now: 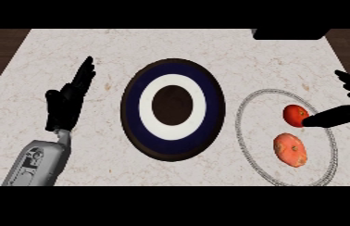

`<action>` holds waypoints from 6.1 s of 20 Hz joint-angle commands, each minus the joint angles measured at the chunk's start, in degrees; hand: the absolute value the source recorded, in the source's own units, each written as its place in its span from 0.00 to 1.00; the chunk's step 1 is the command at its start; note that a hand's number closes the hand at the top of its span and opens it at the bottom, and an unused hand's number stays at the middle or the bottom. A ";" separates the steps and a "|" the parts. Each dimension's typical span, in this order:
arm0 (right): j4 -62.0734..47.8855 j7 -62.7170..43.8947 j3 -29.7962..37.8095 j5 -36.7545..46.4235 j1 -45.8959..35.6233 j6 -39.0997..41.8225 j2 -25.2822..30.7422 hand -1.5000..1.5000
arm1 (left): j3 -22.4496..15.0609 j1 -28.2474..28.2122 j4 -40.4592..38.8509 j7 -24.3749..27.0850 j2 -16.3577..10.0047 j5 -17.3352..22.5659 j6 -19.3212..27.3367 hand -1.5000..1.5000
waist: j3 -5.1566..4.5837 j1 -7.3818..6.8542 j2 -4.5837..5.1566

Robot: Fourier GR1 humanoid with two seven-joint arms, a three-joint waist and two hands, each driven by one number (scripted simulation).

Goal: Pick the tomato from the placemat and place it in the plate

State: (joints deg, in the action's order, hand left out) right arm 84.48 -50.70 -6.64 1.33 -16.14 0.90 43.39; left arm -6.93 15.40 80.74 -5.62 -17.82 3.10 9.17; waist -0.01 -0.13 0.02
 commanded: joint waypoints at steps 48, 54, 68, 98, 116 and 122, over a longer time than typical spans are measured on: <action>19.03 27.73 -2.16 37.57 25.34 -12.38 -17.03 1.00 | 7.90 -4.90 1.98 1.32 6.98 -8.36 -5.46 0.50 | -0.08 2.37 -0.72; 31.73 29.62 -0.13 37.27 26.23 -14.81 -17.78 1.00 | 8.26 -1.68 2.18 -0.75 6.17 -7.83 -6.94 0.50 | 0.00 0.86 -0.25; 26.48 13.94 -12.39 40.00 1.08 -5.41 -34.06 1.00 | 9.39 2.55 -0.78 -1.42 6.32 -7.90 -8.42 0.50 | -0.01 -0.22 0.12; -24.92 29.00 -22.88 9.29 -25.42 -40.84 -43.39 0.00 | 8.66 -1.48 1.48 -0.59 8.37 -9.02 -8.84 0.50 | 0.09 -1.90 0.34; 8.82 40.63 -5.21 -4.41 10.17 -34.53 -27.05 0.00 | 10.66 -2.52 2.20 0.60 6.39 -9.32 -10.18 0.50 | 0.02 0.70 -0.11; 4.91 53.12 2.50 -11.73 19.25 -22.54 -23.13 0.00 | 10.42 -2.16 1.20 0.64 7.41 -9.85 -9.72 0.50 | 0.03 0.64 -0.08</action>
State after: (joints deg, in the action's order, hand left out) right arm 87.57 -3.00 -7.54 -6.86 -4.16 -27.81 17.35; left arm 3.14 13.86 82.14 -5.50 -9.81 -6.84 0.33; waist 0.02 0.51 -0.05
